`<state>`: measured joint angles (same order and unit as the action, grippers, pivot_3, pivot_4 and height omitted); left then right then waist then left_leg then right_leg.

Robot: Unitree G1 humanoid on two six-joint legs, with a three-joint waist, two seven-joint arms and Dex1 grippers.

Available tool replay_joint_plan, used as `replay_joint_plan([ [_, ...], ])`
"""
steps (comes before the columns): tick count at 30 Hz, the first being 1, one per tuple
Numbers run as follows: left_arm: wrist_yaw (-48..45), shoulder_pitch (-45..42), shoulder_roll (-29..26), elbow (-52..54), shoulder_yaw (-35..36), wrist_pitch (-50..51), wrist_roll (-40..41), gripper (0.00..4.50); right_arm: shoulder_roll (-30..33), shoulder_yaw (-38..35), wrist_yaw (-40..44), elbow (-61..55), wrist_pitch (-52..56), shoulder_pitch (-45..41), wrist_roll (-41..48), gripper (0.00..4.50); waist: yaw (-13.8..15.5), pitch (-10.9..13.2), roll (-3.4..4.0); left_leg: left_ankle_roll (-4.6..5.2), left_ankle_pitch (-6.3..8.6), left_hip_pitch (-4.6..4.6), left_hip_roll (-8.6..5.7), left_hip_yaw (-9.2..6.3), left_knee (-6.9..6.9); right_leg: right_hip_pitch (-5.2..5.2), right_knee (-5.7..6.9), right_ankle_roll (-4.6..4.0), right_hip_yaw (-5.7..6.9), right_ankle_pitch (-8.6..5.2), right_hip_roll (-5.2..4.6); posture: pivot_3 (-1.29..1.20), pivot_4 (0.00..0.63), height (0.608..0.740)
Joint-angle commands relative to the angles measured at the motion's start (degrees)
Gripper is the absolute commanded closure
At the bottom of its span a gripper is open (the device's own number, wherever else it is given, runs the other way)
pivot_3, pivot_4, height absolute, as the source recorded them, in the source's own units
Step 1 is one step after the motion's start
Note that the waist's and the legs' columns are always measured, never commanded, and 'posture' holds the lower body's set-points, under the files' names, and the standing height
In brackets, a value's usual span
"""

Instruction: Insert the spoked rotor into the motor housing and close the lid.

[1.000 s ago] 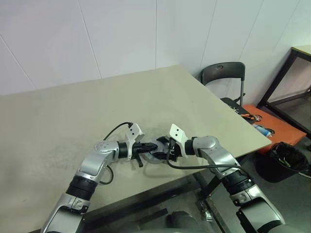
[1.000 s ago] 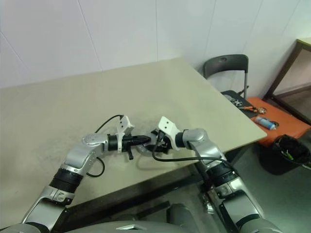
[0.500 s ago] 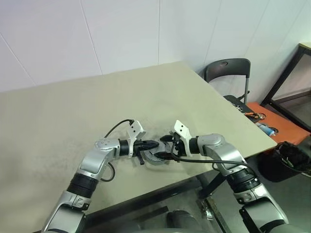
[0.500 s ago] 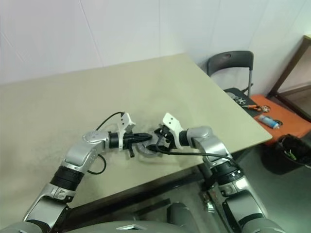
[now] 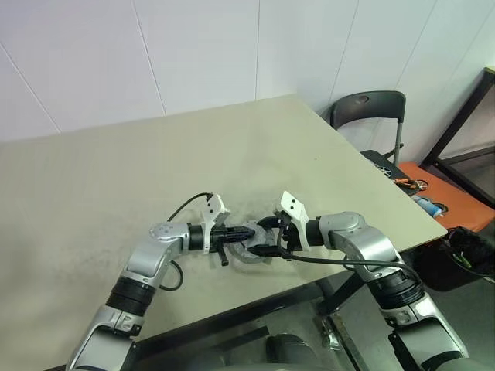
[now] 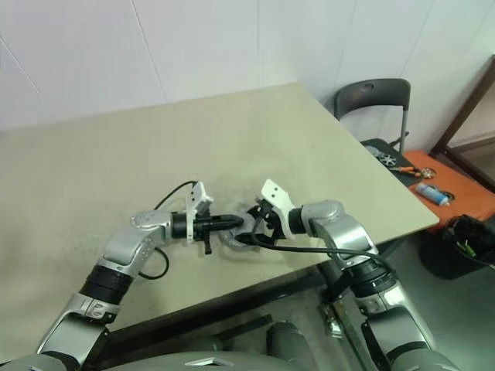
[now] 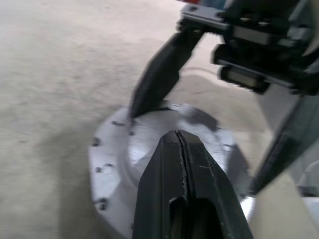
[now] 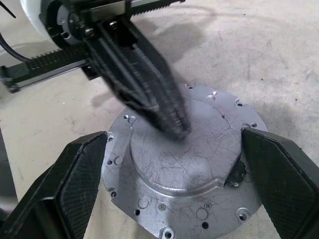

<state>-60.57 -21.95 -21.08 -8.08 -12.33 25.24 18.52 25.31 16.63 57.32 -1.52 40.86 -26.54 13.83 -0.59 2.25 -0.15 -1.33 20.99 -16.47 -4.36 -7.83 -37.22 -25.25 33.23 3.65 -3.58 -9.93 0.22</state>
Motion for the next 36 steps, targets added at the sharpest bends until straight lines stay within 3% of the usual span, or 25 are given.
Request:
replay_joint_plan([
  [1, -2.71, -0.91, 0.41, -12.09, -0.54, -6.67, -2.39, 4.5, -0.32, -0.58, -0.35, -0.18, -0.67, -0.84, 0.91, 0.03, 0.04, -0.01, 0.0, 0.0, 0.0, 0.02, 0.0, 0.0, -0.01, 0.02, 0.01, 0.0, 0.0, 0.0, 0.0, 0.0, 0.0, 0.74],
  [8, -1.69, -7.17, 5.79, -34.91, -0.7, -21.26, -6.88, 4.5, -1.25, -4.69, -2.03, 1.31, 1.61, -3.4, 3.64, 0.03, 1.28, -0.2, 0.22, 0.01, 0.0, 0.45, -0.02, -0.02, -0.18, 0.96, -0.05, 0.18, 0.09, -0.12, 0.05, 0.0, 0.0, 0.74],
  [13, -5.09, -7.78, 3.9, -40.05, 1.53, -25.86, -6.63, 4.5, 0.84, -6.79, -0.6, 0.35, 4.78, -4.32, 6.85, 0.03, 1.13, -0.23, 0.24, 0.02, 0.0, 0.93, -0.01, -0.03, -0.24, 1.49, -0.04, 0.2, 0.16, -0.14, 0.05, 0.0, 0.0, 0.74],
  [17, -7.25, -7.31, 2.61, -40.67, 2.71, -26.95, -6.64, 4.5, 1.75, -6.64, -0.94, 0.62, 4.6, -4.24, 6.8, 0.03, 1.14, -0.27, 0.31, 0.04, 0.01, 0.98, 0.01, -0.09, -0.1, 1.22, -0.04, 0.28, 0.23, -0.17, 0.03, 0.0, 0.0, 0.74],
  [26, -4.29, -6.71, 7.21, -31.78, 1.89, -19.33, -7.2, 4.5, 0.41, -5.88, -2.39, 0.93, 4.48, -3.86, 6.7, 0.03, 2.08, -0.34, 0.43, 0.05, 0.01, 0.09, -0.12, -0.12, -0.15, 0.27, 0.0, -0.02, 0.22, 0.03, -0.22, 0.0, 0.0, 0.74],
  [32, -5.84, -4.76, 3.21, -14.21, 11.27, 0.79, 6.45, 4.5, 0.02, -6.05, -3.12, 0.93, 3.99, -3.02, 6.72, 0.03, 2.55, -0.28, 0.35, 0.21, 0.1, -0.1, -0.17, -0.08, -0.24, 0.1, -0.01, 0.0, 0.21, 0.02, -0.25, 0.0, 0.0, 0.74],
  [36, -3.49, -5.89, 1.45, -8.16, 16.12, 10.19, 12.93, 4.5, 0.13, -5.57, -3.19, 0.18, 3.99, -2.08, 6.72, 0.03, 2.55, -0.28, 0.34, 0.17, 0.08, -0.46, -0.14, -0.11, -0.27, -0.29, 0.09, -0.03, 0.22, 0.05, -0.24, 0.0, 0.0, 0.74],
])
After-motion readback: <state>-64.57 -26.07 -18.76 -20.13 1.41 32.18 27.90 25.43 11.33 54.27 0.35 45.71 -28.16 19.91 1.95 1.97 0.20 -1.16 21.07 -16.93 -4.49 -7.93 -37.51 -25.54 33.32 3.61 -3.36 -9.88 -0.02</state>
